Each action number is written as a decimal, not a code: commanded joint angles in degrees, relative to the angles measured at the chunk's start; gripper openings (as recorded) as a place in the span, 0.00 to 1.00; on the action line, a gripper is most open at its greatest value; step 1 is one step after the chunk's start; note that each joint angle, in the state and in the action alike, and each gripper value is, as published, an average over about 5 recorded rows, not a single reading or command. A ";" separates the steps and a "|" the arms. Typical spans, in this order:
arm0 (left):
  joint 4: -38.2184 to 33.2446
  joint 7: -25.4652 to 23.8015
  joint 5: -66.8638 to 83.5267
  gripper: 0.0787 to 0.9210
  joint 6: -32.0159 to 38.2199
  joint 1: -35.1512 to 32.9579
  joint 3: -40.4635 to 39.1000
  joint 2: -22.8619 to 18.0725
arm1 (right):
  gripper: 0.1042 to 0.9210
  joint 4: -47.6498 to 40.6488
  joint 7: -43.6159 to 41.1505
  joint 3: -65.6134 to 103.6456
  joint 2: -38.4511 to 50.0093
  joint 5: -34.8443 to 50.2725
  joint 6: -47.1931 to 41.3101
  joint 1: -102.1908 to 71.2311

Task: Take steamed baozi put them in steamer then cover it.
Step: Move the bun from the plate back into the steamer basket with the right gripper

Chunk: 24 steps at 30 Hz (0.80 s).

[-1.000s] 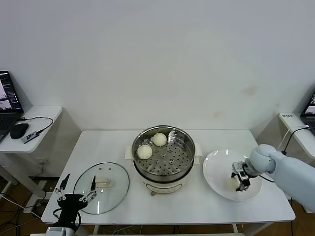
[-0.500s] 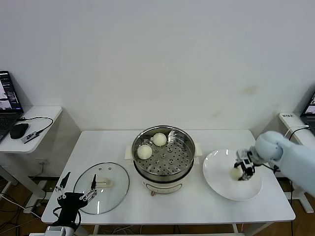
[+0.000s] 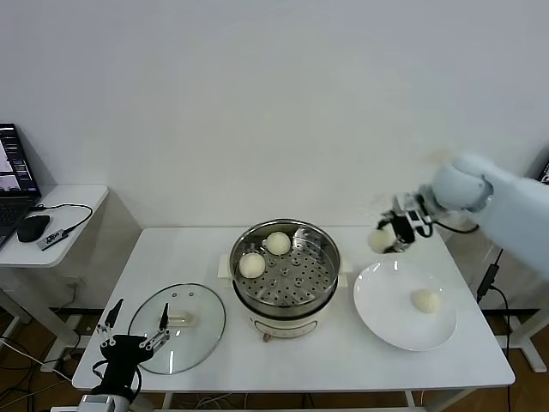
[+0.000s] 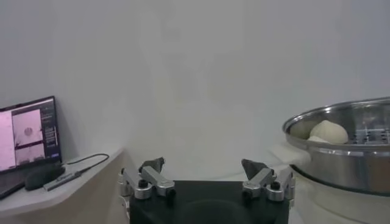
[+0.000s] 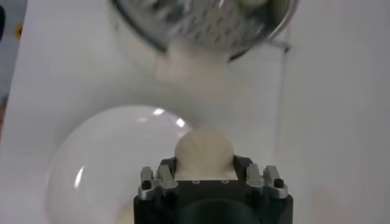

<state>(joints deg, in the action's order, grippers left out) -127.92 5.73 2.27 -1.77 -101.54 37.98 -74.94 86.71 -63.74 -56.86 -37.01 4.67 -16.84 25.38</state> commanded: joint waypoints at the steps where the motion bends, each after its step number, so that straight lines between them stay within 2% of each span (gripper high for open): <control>1: 0.00 0.01 -0.12 0.88 0.02 -0.06 0.13 -0.18 | 0.60 4.10 1.27 -7.85 -12.14 8.77 0.24 10.58; 7: -0.28 0.04 -0.16 0.88 0.04 -0.12 0.83 -0.63 | 0.60 3.73 3.22 -9.80 -18.19 6.92 4.07 5.96; 15: -1.10 0.04 -0.50 0.88 0.03 -0.17 1.02 -1.57 | 0.60 -0.01 6.12 -14.78 -23.90 1.02 15.22 3.16; 24: -1.41 0.06 -0.57 0.88 0.12 -0.61 1.58 -2.24 | 0.60 -0.25 5.71 -17.18 -25.74 -6.65 24.45 2.55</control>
<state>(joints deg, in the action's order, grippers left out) -129.12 5.79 1.72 -1.68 -102.04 39.50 -77.06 87.17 -58.88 -70.50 -58.26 4.46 -2.47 28.27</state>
